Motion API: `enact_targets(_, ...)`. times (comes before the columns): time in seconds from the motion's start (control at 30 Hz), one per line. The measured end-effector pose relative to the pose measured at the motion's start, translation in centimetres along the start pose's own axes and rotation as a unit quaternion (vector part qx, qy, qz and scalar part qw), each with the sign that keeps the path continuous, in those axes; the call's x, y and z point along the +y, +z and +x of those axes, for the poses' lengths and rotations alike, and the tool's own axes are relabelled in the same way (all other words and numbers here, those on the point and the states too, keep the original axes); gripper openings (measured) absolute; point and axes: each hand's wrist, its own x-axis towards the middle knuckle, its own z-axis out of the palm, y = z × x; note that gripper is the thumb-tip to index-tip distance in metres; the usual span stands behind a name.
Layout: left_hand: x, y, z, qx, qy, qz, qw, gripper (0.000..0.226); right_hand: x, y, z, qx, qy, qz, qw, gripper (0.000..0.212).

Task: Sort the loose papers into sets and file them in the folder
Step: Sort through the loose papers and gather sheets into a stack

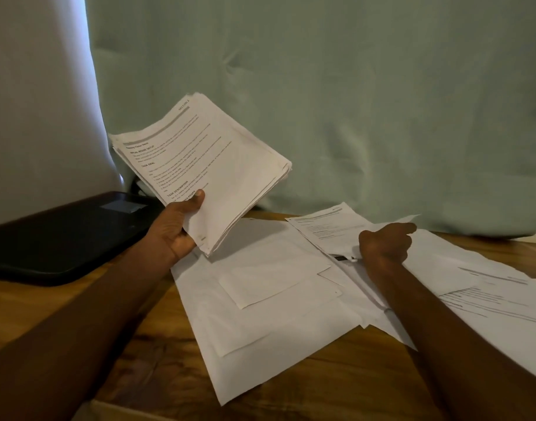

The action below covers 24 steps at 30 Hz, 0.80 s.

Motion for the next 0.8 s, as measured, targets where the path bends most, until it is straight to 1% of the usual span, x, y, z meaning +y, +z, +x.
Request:
enact_targets(0.07,0.0,-0.1,0.1,-0.005,0.001,0.003,1.000,0.038,0.3,0.0,0.0,0.006,-0.018,-0.080,0.997,0.101)
enact_targets(0.1,0.0,-0.2,0.1,-0.004,0.000,0.006,1.000,0.036,0.3,-0.1,-0.2,0.023,-0.045,-0.144,0.988,0.110)
enact_targets(0.13,0.0,-0.2,0.1,-0.001,0.000,0.006,1.000,0.036,0.3,-0.3,-0.4,0.049,-0.090,-0.210,0.972,0.115)
enact_targets(0.17,0.0,-0.2,0.1,0.004,0.000,0.006,1.000,0.037,0.1,-0.4,-0.8,0.070,-0.149,-0.256,0.953,0.116)
enact_targets(0.2,0.0,-0.2,0.0,0.009,0.002,0.006,1.000,0.039,-0.3,-0.3,-1.3,0.075,-0.215,-0.269,0.936,0.110)
enact_targets(0.23,0.0,0.0,-0.1,0.013,0.005,0.005,1.000,0.039,-0.9,-0.1,-2.0,0.049,-0.275,-0.261,0.924,0.100)
enact_targets(0.27,0.1,0.0,-0.1,0.021,0.009,0.001,1.000,0.037,-1.6,0.1,-3.3,-0.018,-0.315,-0.226,0.922,0.088)
enact_targets(0.3,0.1,0.1,-0.1,0.031,0.012,-0.004,0.999,0.036,-2.3,0.3,-5.1,-0.119,-0.329,-0.184,0.919,0.080)
enact_targets(0.33,0.3,0.1,-0.1,0.044,0.015,-0.008,0.999,0.035,-2.7,0.5,-7.0,-0.235,-0.322,-0.162,0.903,0.080)
enact_targets(0.37,0.5,0.0,-0.1,0.060,0.018,-0.013,0.998,0.032,-2.8,0.9,-9.1,-0.345,-0.308,-0.176,0.869,0.088)
enact_targets(0.4,0.8,-0.2,0.0,0.079,0.023,-0.019,0.996,0.027,-2.8,1.2,-10.8,-0.424,-0.300,-0.229,0.823,0.100)
enact_targets(0.43,1.1,-0.3,0.0,0.094,0.025,-0.026,0.995,0.022,-2.7,1.7,-12.2,-0.463,-0.304,-0.292,0.780,0.110)
enact_targets(0.47,1.4,-0.5,0.0,0.101,0.026,-0.028,0.994,0.021,-2.3,2.2,-12.9,-0.475,-0.316,-0.338,0.748,0.117)
enact_targets(0.5,1.7,-0.6,0.0,0.103,0.026,-0.029,0.994,0.020,-2.1,2.6,-13.1,-0.476,-0.323,-0.361,0.734,0.120)
enact_targets(0.53,1.8,-0.8,0.0,0.101,0.026,-0.030,0.994,0.017,-1.9,2.9,-12.9,-0.473,-0.322,-0.359,0.738,0.120)
enact_targets(0.57,1.9,-0.9,-0.1,0.099,0.026,-0.030,0.994,0.016,-1.8,3.2,-12.7,-0.468,-0.315,-0.340,0.752,0.117)
enact_targets(0.6,1.9,-0.9,-0.1,0.096,0.027,-0.028,0.995,0.016,-1.6,3.4,-12.5,-0.459,-0.309,-0.309,0.773,0.109)
enact_targets(0.63,1.8,-0.8,-0.1,0.095,0.028,-0.028,0.995,0.017,-1.5,3.4,-12.5,-0.445,-0.307,-0.273,0.795,0.096)
enact_targets(0.67,1.8,-0.6,-0.2,0.093,0.030,-0.029,0.995,0.019,-1.3,3.6,-12.4,-0.422,-0.317,-0.240,0.815,0.078)
enact_targets(0.73,1.7,-0.4,-0.3,0.083,0.036,-0.041,0.995,0.022,-1.2,4.2,-11.9,-0.352,-0.356,-0.201,0.842,0.028)
enact_targets(0.77,1.7,-0.4,-0.3,0.076,0.039,-0.052,0.995,0.023,-1.3,4.3,-11.4,-0.325,-0.363,-0.176,0.856,0.020)
enact_targets(0.8,1.9,-0.5,-0.2,0.073,0.043,-0.070,0.994,0.024,-1.5,4.2,-10.8,-0.302,-0.355,-0.146,0.873,0.029)
